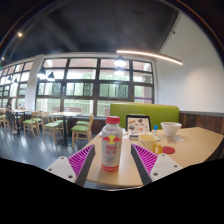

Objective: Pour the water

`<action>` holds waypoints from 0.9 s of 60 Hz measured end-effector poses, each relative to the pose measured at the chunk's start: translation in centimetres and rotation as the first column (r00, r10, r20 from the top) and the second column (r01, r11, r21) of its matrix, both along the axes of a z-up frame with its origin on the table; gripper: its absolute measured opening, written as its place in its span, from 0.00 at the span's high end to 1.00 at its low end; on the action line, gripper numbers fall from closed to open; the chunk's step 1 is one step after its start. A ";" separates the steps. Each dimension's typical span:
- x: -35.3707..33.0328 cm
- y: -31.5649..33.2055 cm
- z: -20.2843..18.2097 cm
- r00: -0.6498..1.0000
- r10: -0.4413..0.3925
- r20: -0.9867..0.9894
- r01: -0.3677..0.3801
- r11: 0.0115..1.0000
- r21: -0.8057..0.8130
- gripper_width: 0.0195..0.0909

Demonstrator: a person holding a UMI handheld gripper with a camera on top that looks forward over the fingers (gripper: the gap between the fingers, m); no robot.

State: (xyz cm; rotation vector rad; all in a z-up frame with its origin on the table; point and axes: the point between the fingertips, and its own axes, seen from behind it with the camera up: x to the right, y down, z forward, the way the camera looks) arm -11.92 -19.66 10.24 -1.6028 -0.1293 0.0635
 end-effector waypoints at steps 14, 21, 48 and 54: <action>-0.3 8.5 0.7 0.999 -0.047 0.024 0.046 0.998 0.052 0.20; 0.3 11.4 -0.6 0.997 -0.066 0.030 0.065 0.998 0.010 0.50; -1.0 13.9 -1.5 0.999 0.045 -0.030 -0.045 0.999 -0.013 0.76; -1.3 13.9 -1.1 0.991 0.062 -0.122 -0.070 0.996 -0.061 0.76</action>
